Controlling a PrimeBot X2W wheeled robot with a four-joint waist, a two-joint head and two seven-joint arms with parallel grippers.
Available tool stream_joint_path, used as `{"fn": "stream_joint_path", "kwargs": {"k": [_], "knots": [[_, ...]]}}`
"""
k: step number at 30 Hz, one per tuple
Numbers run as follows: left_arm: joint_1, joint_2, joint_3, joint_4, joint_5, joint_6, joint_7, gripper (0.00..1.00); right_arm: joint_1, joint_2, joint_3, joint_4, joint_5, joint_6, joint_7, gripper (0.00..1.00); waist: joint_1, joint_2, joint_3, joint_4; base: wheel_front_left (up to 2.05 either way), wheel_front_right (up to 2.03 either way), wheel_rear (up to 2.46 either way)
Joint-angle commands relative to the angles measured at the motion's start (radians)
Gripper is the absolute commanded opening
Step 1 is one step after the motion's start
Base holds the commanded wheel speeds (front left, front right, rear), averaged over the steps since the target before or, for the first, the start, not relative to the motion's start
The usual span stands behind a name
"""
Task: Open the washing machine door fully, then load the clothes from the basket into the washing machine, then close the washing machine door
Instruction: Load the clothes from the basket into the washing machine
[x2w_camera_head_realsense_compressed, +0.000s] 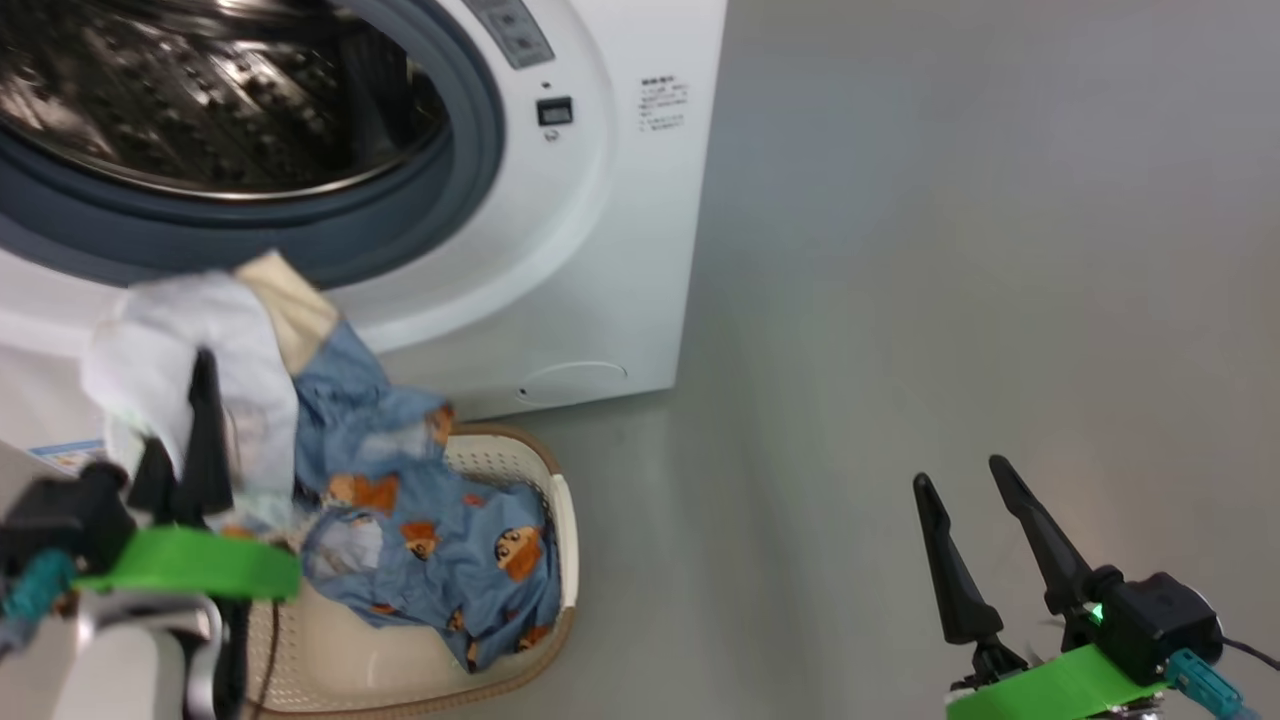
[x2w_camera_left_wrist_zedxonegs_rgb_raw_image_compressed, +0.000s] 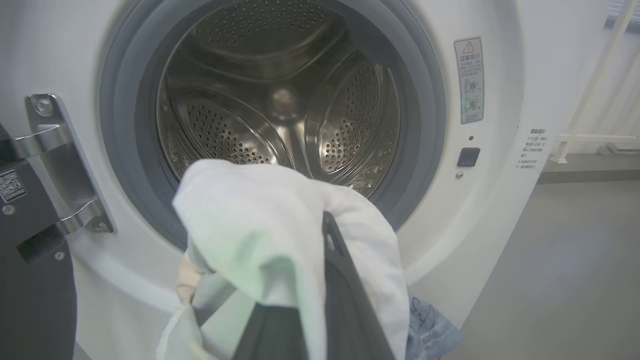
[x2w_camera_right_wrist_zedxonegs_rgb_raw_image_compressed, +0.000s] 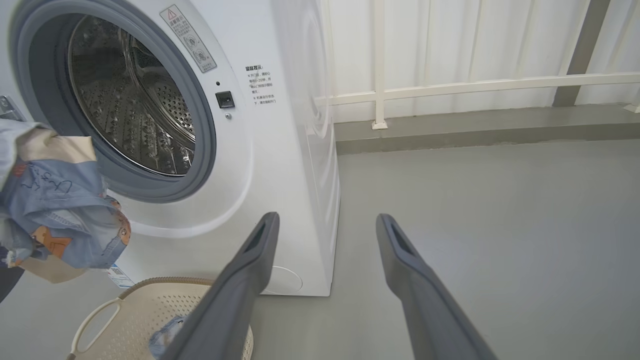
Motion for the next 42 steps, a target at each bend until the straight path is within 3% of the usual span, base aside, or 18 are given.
{"fn": "stream_joint_path", "kwargs": {"k": [1, 16, 42], "knots": [[-0.047, 0.034, 0.031, -0.018, 0.013, 0.000, -0.007, 0.00, -0.030, 0.000, 0.030, -0.021, -0.003, 0.002, -0.005, 1.00, 0.0000, -0.0001, 0.036, -0.031, 0.00, 0.00, 0.00], [-0.378, 0.129, 0.056, 0.151, 0.048, -0.004, -0.008, 0.00, -0.102, 0.005, 0.074, -0.028, 0.018, 0.002, -0.005, 1.00, 0.0000, -0.0001, 0.188, -0.107, 0.00, 0.00, 0.00], [-0.789, 0.282, 0.107, 0.346, 0.152, -0.004, -0.008, 0.00, -0.183, 0.005, 0.151, -0.045, 0.033, 0.002, -0.005, 1.00, 0.0000, -0.0001, 0.439, -0.214, 0.00, 0.00, 0.00]]}}
